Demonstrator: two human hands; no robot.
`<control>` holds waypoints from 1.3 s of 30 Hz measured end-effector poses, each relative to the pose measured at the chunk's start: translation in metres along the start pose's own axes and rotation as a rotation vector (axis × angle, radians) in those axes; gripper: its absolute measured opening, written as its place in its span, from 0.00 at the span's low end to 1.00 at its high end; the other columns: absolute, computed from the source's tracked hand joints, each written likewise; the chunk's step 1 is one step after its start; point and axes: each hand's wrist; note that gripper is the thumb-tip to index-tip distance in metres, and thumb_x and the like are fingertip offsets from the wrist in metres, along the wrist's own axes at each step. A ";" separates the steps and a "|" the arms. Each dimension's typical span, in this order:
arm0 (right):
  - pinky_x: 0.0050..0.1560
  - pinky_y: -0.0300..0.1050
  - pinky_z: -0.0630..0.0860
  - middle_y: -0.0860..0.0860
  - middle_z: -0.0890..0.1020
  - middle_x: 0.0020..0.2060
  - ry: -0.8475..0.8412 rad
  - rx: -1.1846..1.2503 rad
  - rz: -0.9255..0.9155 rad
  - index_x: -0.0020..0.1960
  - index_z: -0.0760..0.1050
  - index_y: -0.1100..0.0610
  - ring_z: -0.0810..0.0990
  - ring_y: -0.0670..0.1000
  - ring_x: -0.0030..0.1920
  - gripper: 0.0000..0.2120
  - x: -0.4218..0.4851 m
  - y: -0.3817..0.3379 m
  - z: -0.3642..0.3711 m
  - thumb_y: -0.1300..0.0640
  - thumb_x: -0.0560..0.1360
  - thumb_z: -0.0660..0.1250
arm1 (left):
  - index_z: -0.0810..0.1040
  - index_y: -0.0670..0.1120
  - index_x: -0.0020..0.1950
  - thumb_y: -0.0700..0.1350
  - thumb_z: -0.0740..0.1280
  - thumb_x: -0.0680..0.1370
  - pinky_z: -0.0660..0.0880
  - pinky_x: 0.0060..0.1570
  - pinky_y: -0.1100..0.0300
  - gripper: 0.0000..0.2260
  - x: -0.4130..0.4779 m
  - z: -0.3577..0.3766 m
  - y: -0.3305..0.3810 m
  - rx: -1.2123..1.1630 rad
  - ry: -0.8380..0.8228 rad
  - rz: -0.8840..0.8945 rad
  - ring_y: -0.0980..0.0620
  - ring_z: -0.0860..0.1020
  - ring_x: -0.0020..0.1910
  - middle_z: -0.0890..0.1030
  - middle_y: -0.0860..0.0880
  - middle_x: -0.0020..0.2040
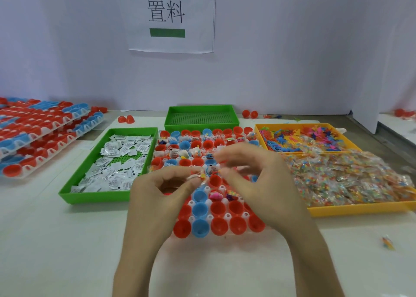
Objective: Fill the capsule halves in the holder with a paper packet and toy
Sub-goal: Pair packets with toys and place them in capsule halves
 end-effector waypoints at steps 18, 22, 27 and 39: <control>0.47 0.36 0.80 0.42 0.85 0.41 0.241 0.078 0.007 0.44 0.83 0.48 0.84 0.45 0.46 0.11 -0.001 0.015 -0.038 0.63 0.77 0.70 | 0.87 0.55 0.45 0.46 0.77 0.72 0.66 0.38 0.77 0.04 0.013 0.018 -0.018 0.483 -0.083 -0.005 0.71 0.76 0.42 0.79 0.67 0.37; 0.47 0.38 0.81 0.43 0.85 0.40 0.256 0.085 0.000 0.44 0.83 0.48 0.84 0.45 0.45 0.11 -0.001 0.015 -0.038 0.63 0.77 0.70 | 0.88 0.55 0.42 0.46 0.78 0.71 0.67 0.43 0.73 0.04 0.013 0.018 -0.019 0.546 -0.106 0.005 0.66 0.76 0.41 0.77 0.69 0.35; 0.46 0.40 0.81 0.44 0.85 0.39 0.276 0.107 -0.004 0.45 0.83 0.49 0.85 0.47 0.44 0.10 -0.002 0.015 -0.040 0.64 0.77 0.69 | 0.86 0.58 0.40 0.48 0.78 0.71 0.75 0.56 0.46 0.04 0.011 0.019 -0.016 0.586 -0.132 -0.024 0.56 0.78 0.46 0.79 0.67 0.37; 0.47 0.39 0.81 0.43 0.86 0.40 0.289 0.090 0.005 0.45 0.83 0.48 0.85 0.46 0.46 0.09 -0.003 0.016 -0.043 0.62 0.77 0.69 | 0.79 0.61 0.32 0.52 0.77 0.72 0.71 0.63 0.46 0.12 0.025 0.022 -0.007 0.711 -0.222 -0.169 0.54 0.77 0.54 0.79 0.64 0.38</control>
Point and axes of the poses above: each hand's wrist, its own x-axis towards the middle knuckle, its own z-axis out of the palm, y = z × x
